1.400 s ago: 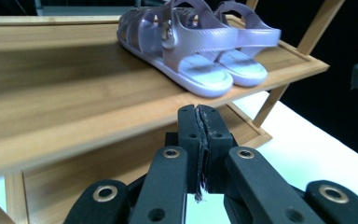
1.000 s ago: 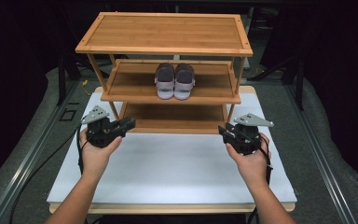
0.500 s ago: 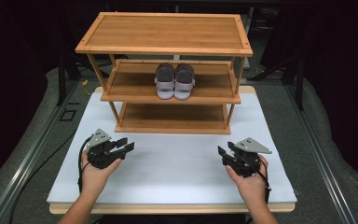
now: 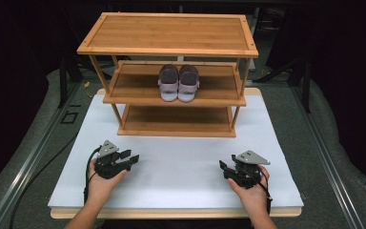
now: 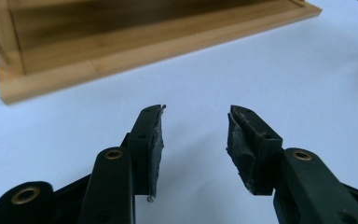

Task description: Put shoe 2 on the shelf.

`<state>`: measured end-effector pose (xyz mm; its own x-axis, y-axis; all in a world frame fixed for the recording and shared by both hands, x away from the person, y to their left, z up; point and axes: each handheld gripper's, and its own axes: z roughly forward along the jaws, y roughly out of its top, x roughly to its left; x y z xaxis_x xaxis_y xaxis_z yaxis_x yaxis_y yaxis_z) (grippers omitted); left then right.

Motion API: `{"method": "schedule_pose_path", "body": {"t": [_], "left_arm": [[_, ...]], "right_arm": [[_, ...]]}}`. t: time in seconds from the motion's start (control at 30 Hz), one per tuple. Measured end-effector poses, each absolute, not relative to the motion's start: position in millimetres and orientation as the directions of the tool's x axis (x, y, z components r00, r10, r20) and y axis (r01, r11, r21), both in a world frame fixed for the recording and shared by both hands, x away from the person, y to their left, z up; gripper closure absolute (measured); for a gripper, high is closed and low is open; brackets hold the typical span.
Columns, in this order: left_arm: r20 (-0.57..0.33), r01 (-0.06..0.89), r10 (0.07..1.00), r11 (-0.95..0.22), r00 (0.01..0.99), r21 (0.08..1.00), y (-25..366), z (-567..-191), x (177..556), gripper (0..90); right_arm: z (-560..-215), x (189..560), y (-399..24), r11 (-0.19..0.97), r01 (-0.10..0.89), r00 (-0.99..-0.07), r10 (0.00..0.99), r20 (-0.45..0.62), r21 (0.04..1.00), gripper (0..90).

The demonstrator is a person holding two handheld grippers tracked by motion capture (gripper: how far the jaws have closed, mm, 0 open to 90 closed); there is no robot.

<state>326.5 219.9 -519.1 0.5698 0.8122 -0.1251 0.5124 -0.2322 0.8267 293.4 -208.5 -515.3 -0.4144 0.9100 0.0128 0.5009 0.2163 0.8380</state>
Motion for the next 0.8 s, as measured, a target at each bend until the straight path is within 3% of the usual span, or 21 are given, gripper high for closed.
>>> {"method": "schedule_pose_path", "body": {"t": [0.23, 0.8], "left_arm": [[-0.100, 0.522, 0.799, -0.288, 0.594, 0.803, 208.0, -527.6, 326.9, 55.2], [-0.098, 0.526, 0.794, -0.299, 0.600, 0.796, 205.9, -530.0, 327.8, 52.4]], "right_arm": [[-524.8, 297.1, -203.6, 0.239, 0.511, -0.475, 0.879, 0.039, 0.826, 45.7], [-528.5, 297.7, -200.4, 0.258, 0.524, -0.466, 0.885, 0.019, 0.812, 42.9]]}}
